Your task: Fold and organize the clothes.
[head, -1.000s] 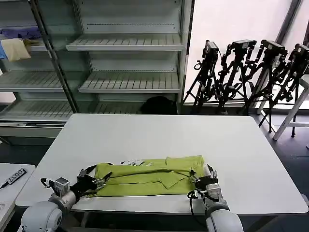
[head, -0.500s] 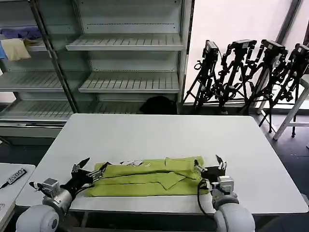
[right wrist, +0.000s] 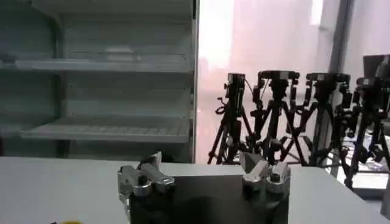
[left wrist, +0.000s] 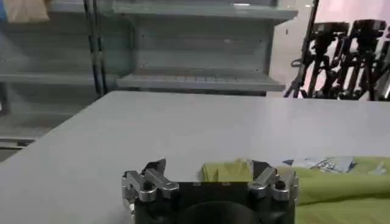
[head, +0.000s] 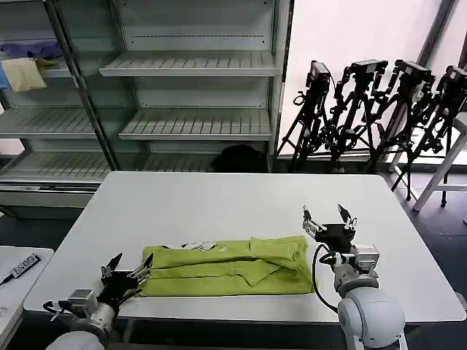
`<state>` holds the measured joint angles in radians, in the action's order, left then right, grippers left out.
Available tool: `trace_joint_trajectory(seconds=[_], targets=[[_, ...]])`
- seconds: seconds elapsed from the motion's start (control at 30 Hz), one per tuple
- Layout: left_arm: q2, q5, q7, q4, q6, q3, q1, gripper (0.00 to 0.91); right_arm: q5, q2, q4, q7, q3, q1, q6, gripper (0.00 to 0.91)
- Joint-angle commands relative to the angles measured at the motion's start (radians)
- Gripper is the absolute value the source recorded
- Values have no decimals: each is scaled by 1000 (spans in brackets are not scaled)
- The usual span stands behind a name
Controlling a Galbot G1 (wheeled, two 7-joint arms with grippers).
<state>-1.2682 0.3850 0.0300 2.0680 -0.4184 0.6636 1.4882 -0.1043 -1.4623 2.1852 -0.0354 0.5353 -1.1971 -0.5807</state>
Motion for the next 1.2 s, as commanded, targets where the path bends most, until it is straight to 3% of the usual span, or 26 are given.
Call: trace_joint_trajectory(seconds=[0.03, 0.43, 0.47, 0.57, 0.63, 0.73, 0.87, 1.2], targets=[[-61, -21, 91, -4, -9, -31, 22, 907, -29, 4, -24, -2, 11, 29, 2, 907], [-76, -69, 99, -24, -31, -57, 19, 907, -21, -3, -27, -2, 13, 17, 2, 907], [-77, -69, 99, -25, -31, -59, 19, 856, -20, -3, -28, -2, 13, 17, 2, 907], [-82, -71, 98, -29, -32, -68, 19, 595, -18, 0, -33, 2, 19, 18, 3, 907], [-87, -78, 97, -30, -33, -75, 16, 484, -20, 3, -38, 12, 22, 16, 15, 907], [-93, -90, 99, -33, -33, -81, 13, 171, -26, 7, -44, 42, 26, 7, 49, 907], [-96, -101, 99, -34, -28, -86, 13, 0, -23, 8, -48, 51, 29, 4, 60, 907], [-102, -111, 70, -18, -11, -99, 17, 0, -17, 14, -52, 38, 36, 11, 58, 907]])
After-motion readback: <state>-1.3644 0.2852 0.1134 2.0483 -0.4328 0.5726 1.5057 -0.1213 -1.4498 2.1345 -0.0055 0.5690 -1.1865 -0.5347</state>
